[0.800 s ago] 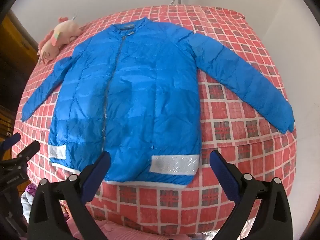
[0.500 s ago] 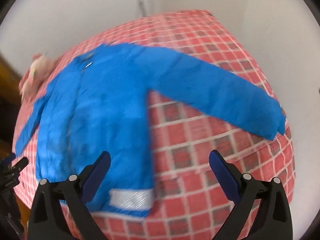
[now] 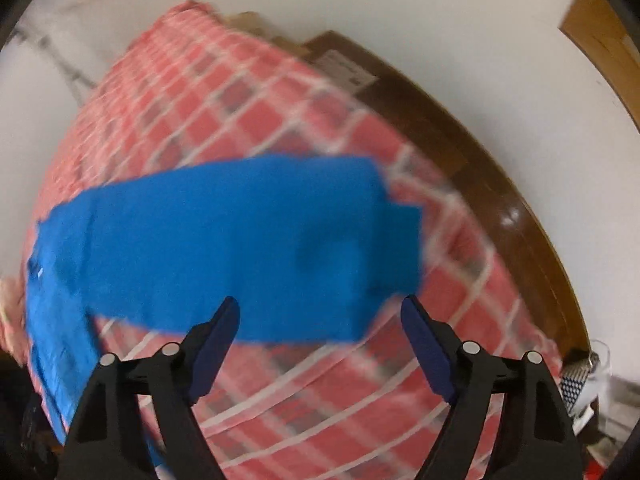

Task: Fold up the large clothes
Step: 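Grasp the cuff of the nearest jacket sleeve with the right gripper, then fold the held sleeve across the jacket body and open the right gripper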

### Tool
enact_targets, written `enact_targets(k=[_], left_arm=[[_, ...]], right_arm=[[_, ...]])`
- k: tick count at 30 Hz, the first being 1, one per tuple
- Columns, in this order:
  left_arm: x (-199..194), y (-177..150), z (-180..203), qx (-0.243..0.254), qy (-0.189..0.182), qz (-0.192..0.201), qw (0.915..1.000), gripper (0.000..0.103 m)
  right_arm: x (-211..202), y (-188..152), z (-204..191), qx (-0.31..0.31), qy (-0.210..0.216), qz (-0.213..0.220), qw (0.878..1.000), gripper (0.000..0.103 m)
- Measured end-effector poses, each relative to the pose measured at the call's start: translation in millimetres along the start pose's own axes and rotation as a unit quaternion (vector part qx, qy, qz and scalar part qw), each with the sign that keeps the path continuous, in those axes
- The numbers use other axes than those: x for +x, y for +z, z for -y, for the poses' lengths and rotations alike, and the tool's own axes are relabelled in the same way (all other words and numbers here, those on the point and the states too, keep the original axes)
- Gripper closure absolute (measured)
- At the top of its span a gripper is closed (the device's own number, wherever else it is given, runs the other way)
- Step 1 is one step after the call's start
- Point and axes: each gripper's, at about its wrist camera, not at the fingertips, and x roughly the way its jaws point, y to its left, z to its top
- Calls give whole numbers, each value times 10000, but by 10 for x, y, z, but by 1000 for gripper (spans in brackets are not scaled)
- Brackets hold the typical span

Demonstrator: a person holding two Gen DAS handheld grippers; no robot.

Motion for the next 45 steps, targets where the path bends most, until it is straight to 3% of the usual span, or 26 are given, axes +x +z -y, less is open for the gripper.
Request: enact_targets(k=[3, 6, 9, 14, 19, 25, 30, 36, 41, 44, 45], left_arm=[[98, 77, 53, 13, 33, -1, 10000, 3], [174, 131, 43, -54, 22, -39, 10000, 3], [219, 148, -17, -127, 56, -55, 9999, 3], [284, 148, -188, -305, 90, -112, 9994, 3], [308, 157, -379, -515, 93, -127, 9985, 3], [276, 199, -510, -622, 78, -44, 9980, 3], [250, 237, -611, -613, 80, -2, 9981, 3], [271, 289, -819, -701, 132, 14, 9975, 3], [353, 352, -991, -774, 151, 20, 9969, 3], [416, 374, -1055, -826, 96, -8, 9965, 3], [439, 384, -1073, -835, 52, -13, 9965, 3]], right_arm=[[122, 117, 159, 72, -142, -181, 9997, 20], [385, 251, 196, 152, -5, -386, 9991, 21], [476, 289, 136, 142, 98, -492, 9986, 31], [376, 297, 95, 170, 351, -387, 9985, 69], [-13, 199, -93, -110, 419, 64, 9990, 75], [-619, 173, -869, -704, 1102, 598, 9896, 76], [-783, 80, -1940, -1616, 1530, 599, 9731, 77], [-394, -114, -3197, -2661, 1243, 408, 9550, 77], [43, -416, -3814, -3216, 1029, 134, 9412, 76], [241, -579, -4104, -3466, 1085, -77, 9317, 73], [299, -673, -4244, -3694, 1418, -269, 9180, 71]])
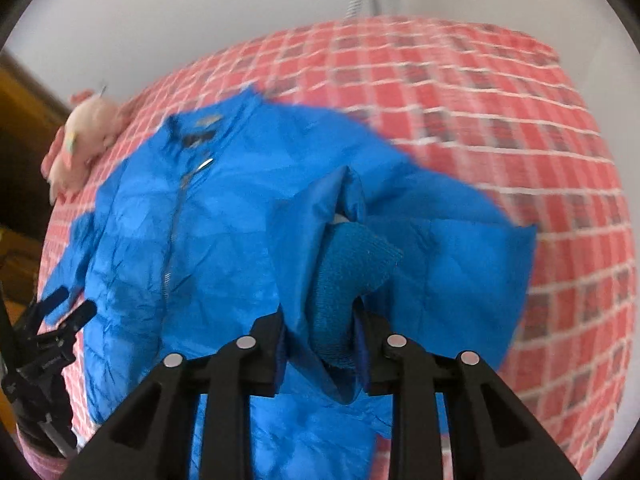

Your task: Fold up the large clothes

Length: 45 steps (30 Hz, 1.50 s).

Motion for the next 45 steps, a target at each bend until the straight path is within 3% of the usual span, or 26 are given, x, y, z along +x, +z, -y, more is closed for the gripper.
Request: enact_targets(k=[2, 5, 9, 13, 17, 20, 21, 22, 24, 25, 26, 27, 29, 33, 35, 38, 43, 45], left_arm=[[25, 10, -9, 6, -72, -16, 10000, 3], [40, 24, 4, 17, -250, -12, 9997, 3], [46, 61, 136, 0, -711, -38, 9975, 4], [123, 118, 466, 161, -1267, -245, 9915, 4], [371, 149, 833, 428, -1233, -535, 9900, 6], [631, 165, 1042, 380, -1417, -999, 9841, 37], [682, 168, 1081, 376, -1404, -1056, 9837, 37], [727, 172, 1130, 377, -1367, -1041, 9844, 39], [754, 182, 1189, 347, -1432, -1007, 9839, 58], [734, 184, 1198, 276, -1514, -972, 9833, 62], [710, 194, 1189, 205, -1630, -928, 9820, 75], [683, 212, 1176, 144, -1725, -903, 9808, 83], [560, 234, 1077, 0, -1864, -685, 9801, 88], [254, 309, 705, -251, -1756, -155, 9840, 89], [149, 362, 452, -392, -1667, -4, 9852, 89], [69, 398, 39, -474, -1162, 151, 9920, 89], [265, 424, -384, -679, -827, -126, 9942, 87], [445, 387, -466, -734, -729, -346, 9940, 83]], right_arm=[[17, -32, -80, -199, 924, -43, 9955, 58], [-87, -135, -98, -384, 1786, -27, 9832, 57], [-212, -305, 57, -468, 1064, 102, 9932, 57], [-234, -472, 408, -47, 253, 110, 9996, 57], [-274, -642, 741, 387, 202, 97, 9990, 57], [-308, -716, 903, 567, 103, 135, 9982, 57], [-317, -732, 953, 634, 96, 153, 9978, 57], [-328, -741, 1001, 707, 109, 174, 9973, 57], [-340, -735, 1019, 780, 125, 213, 9966, 57], [-344, -732, 1053, 826, 122, 233, 9962, 57], [-348, -726, 1083, 866, 117, 248, 9959, 57], [-359, -718, 1086, 878, 118, 257, 9957, 57], [-371, -701, 1109, 892, 100, 301, 9955, 57], [-359, -630, 1043, 808, 160, 342, 9960, 57], [-316, -581, 942, 676, 204, 327, 9970, 57], [-226, -501, 746, 472, 354, 290, 9978, 57], [45, -353, 459, 321, 581, 137, 9977, 57], [238, -309, 383, 327, 335, -85, 9989, 57]])
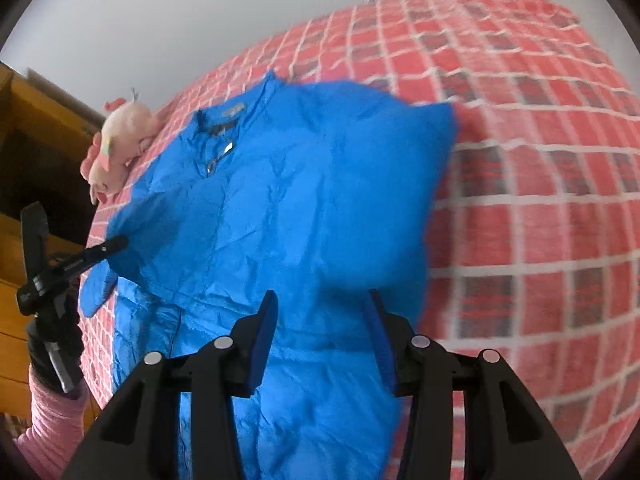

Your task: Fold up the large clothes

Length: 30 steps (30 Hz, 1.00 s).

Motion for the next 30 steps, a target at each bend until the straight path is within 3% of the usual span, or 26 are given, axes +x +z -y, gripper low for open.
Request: enact_targets(k=[6, 11, 15, 18, 24, 26, 30], left_arm=[[267, -110, -197, -45, 14, -204, 9998, 67], [205, -115, -284, -233, -152, -279, 9992, 64], [-275, -101, -350, -334, -96, 221, 9992, 53], [-489, -62, -187, -54, -149, 467, 9988, 53], [11, -32, 310, 444, 7, 90, 9990, 55], [229, -55, 357, 554, 247, -55, 9981, 55], [352, -96, 311, 692, 274, -20, 9972, 54]], right_arm=[[302, 9, -24, 171, -520, -346, 9979, 59], [265, 27, -149, 68, -851, -405, 9955, 59], [-74, 40, -311, -48, -583, -23, 9983, 58], [-137, 107, -533, -233, -454, 58, 9987, 58], [275, 164, -767, -336, -637, -213, 9972, 58], [476, 159, -750, -296, -839, -359, 9954, 58], [673, 151, -637, -193, -763, -413, 9960, 58]])
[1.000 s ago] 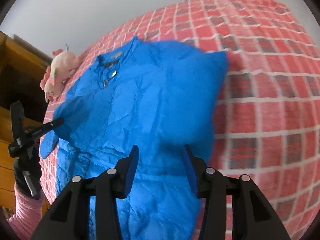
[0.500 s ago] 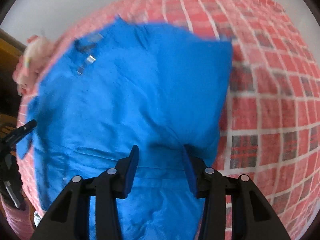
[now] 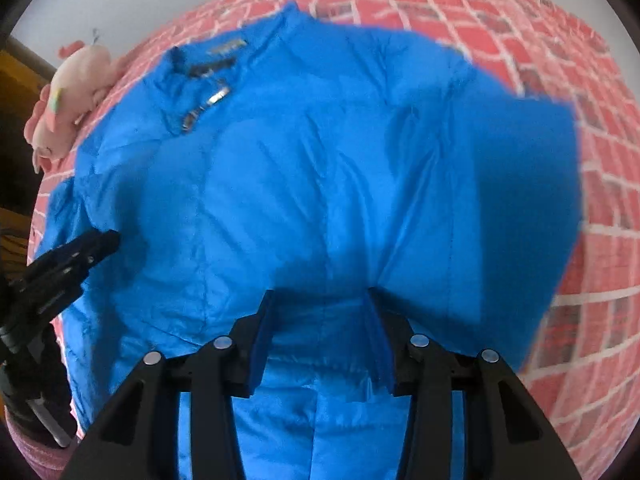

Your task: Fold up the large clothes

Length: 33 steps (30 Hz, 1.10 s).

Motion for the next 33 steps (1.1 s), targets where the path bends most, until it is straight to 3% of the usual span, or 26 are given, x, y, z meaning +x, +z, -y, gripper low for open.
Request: enact_targets(k=[4, 8, 14, 16, 21, 23, 26, 30, 33], left_arm=[[-94, 39, -55, -215, -124, -98, 9996, 55], [-355, -56, -13, -238, -181, 137, 9995, 50], [50, -166, 24, -147, -128, -287, 9994, 50], [81, -189, 33, -44, -102, -201, 9997, 50], [32, -146, -67, -310, -348, -332, 9984, 50], [-178, -169, -203, -537, -579, -268, 9965, 50], [-580, -306, -506, -689, -626, 106, 9956, 41], [-948, -605, -1265, -1099, -63, 336, 9934, 36], [-1102, -951, -2041, -1611, 593, 276, 9848, 27]], right_arm=[[-129, -2, -3, 49, 23, -15, 10000, 58], [-363, -131, -104, -170, 282, 195, 9993, 58], [-60, -227, -56, 44, 224, -105, 9997, 58], [-18, -219, -39, 82, 259, -21, 9996, 57], [-107, -188, -34, 196, 175, -104, 9996, 57], [-289, -201, -122, 152, 207, 73, 9996, 55], [-555, -256, -248, -89, 123, 273, 9995, 48], [-644, -271, -276, -186, -46, 228, 9996, 47], [-587, -263, -248, -186, -188, 131, 9996, 45]])
